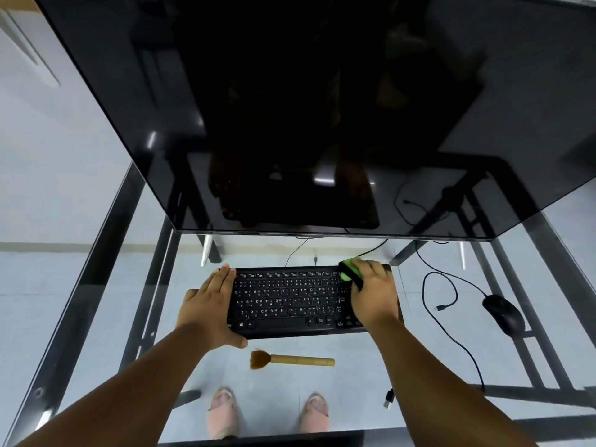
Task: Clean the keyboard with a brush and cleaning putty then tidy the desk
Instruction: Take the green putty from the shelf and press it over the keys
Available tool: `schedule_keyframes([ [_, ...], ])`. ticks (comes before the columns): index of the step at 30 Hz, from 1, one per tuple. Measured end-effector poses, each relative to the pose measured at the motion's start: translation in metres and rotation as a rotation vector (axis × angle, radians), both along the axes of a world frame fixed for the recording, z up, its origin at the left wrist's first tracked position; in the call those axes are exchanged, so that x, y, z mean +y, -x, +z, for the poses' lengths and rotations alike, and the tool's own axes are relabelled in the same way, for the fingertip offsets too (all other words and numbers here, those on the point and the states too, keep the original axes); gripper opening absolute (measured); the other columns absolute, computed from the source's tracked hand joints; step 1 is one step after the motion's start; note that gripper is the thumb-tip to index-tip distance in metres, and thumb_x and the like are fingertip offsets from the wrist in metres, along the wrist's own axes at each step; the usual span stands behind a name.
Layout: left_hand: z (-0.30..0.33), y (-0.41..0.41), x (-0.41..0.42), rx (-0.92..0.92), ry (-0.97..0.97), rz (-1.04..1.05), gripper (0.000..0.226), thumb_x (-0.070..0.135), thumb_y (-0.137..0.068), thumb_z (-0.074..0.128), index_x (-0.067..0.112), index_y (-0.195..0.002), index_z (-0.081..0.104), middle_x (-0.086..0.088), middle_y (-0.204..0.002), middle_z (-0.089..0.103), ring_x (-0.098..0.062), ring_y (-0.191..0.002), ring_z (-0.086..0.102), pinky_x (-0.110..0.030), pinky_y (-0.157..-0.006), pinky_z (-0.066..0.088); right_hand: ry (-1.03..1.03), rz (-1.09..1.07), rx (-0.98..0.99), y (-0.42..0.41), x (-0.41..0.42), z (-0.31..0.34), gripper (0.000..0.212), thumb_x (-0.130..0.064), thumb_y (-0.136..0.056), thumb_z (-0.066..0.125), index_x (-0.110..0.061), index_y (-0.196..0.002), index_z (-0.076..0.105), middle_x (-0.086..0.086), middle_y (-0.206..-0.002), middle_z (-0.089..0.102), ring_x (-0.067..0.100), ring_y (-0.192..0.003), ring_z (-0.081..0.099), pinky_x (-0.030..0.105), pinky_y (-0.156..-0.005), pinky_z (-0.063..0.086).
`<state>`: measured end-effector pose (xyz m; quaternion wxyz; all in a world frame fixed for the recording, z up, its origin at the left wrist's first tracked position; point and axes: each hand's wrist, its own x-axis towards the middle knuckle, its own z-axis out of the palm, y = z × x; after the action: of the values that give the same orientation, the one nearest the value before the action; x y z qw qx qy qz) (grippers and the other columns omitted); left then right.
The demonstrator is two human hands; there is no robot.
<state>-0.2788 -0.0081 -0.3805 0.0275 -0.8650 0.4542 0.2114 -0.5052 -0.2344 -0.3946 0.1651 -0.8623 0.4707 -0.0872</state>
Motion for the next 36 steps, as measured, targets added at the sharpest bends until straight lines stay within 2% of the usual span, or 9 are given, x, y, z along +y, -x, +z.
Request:
schedule_keyframes([
  [3,0.002,0.004,-0.003,0.012,-0.015,0.029,0.140,0.083,-0.052,0.062,0.019,-0.153,-0.010,0.004,-0.162,-0.012,-0.014,-0.149,-0.004,-0.044,-0.119,0.008,-0.019,0.084,-0.012,0.017,-0.003,0.000,0.053,-0.007,-0.083,0.062,-0.023,-0.133,0.056,-0.002,-0.127,0.057,0.026,-0.105,0.052,0.037,-0.099,0.046],
  [6,0.003,0.014,-0.010,0.018,0.011,0.099,0.123,0.089,-0.065,0.043,0.018,-0.154,-0.005,0.002,-0.162,-0.008,-0.016,-0.149,-0.004,-0.047,-0.119,0.005,0.001,-0.091,-0.023,0.035,-0.014,-0.001,0.051,-0.004,-0.082,0.060,-0.017,-0.131,0.058,0.005,-0.126,0.058,0.031,-0.101,0.052,0.042,-0.093,0.049],
  [9,-0.001,0.026,-0.017,-0.012,0.069,0.136,0.107,0.081,-0.077,0.035,0.017,-0.154,-0.002,0.000,-0.163,-0.008,-0.018,-0.149,-0.006,-0.047,-0.120,0.005,-0.008,-0.223,-0.016,0.032,-0.019,-0.001,0.050,-0.004,-0.081,0.058,-0.014,-0.130,0.057,0.011,-0.123,0.058,0.036,-0.097,0.052,0.042,-0.089,0.048],
  [16,-0.010,0.060,-0.035,-0.003,0.112,0.012,0.098,0.076,-0.084,0.031,0.019,-0.154,-0.007,0.004,-0.160,-0.018,-0.013,-0.147,-0.016,-0.042,-0.120,-0.002,-0.028,0.121,0.019,0.023,-0.001,0.001,0.058,-0.011,-0.083,0.061,-0.027,-0.137,0.050,-0.005,-0.132,0.053,0.022,-0.106,0.048,0.036,-0.096,0.046],
  [22,-0.012,0.069,-0.040,-0.011,0.091,0.041,0.104,0.078,-0.080,0.037,0.020,-0.154,-0.008,0.002,-0.160,-0.019,-0.016,-0.148,-0.016,-0.044,-0.121,-0.001,-0.045,-0.136,0.003,0.044,-0.016,0.002,0.052,-0.010,-0.084,0.058,-0.021,-0.134,0.052,0.002,-0.128,0.054,0.028,-0.104,0.049,0.038,-0.092,0.047],
  [26,-0.012,0.074,-0.043,-0.017,0.116,0.078,0.100,0.076,-0.083,0.035,0.018,-0.154,-0.004,0.001,-0.161,-0.016,-0.017,-0.148,-0.013,-0.044,-0.120,0.001,-0.055,0.085,-0.046,0.047,-0.012,0.004,0.058,-0.009,-0.081,0.063,-0.026,-0.135,0.051,-0.003,-0.129,0.054,0.023,-0.101,0.049,0.038,-0.093,0.048],
  [29,-0.012,0.077,-0.045,-0.014,0.135,0.098,0.095,0.073,-0.085,0.034,0.018,-0.155,0.000,0.001,-0.162,-0.012,-0.017,-0.149,-0.010,-0.044,-0.120,0.003,-0.135,0.302,-0.057,0.056,-0.009,0.005,0.070,-0.021,-0.080,0.068,-0.032,-0.143,0.041,-0.009,-0.131,0.053,0.017,-0.109,0.048,0.034,-0.100,0.044],
  [33,-0.012,0.077,-0.045,-0.022,0.157,0.117,0.084,0.067,-0.090,0.033,0.020,-0.155,0.006,0.002,-0.163,-0.005,-0.016,-0.149,-0.005,-0.043,-0.120,0.005,-0.303,0.207,-0.175,0.073,-0.012,0.003,0.094,-0.047,-0.068,0.077,-0.032,-0.148,0.031,-0.012,-0.138,0.044,0.008,-0.125,0.043,0.029,-0.107,0.038],
  [36,-0.011,0.080,-0.046,-0.023,0.198,0.145,0.075,0.060,-0.093,0.037,0.021,-0.153,0.015,0.003,-0.163,0.003,-0.015,-0.150,0.002,-0.043,-0.120,0.008,-0.309,0.132,-0.145,0.087,-0.016,0.004,0.102,-0.061,-0.059,0.077,-0.029,-0.146,0.035,-0.012,-0.132,0.046,0.008,-0.122,0.041,0.029,-0.105,0.038],
])
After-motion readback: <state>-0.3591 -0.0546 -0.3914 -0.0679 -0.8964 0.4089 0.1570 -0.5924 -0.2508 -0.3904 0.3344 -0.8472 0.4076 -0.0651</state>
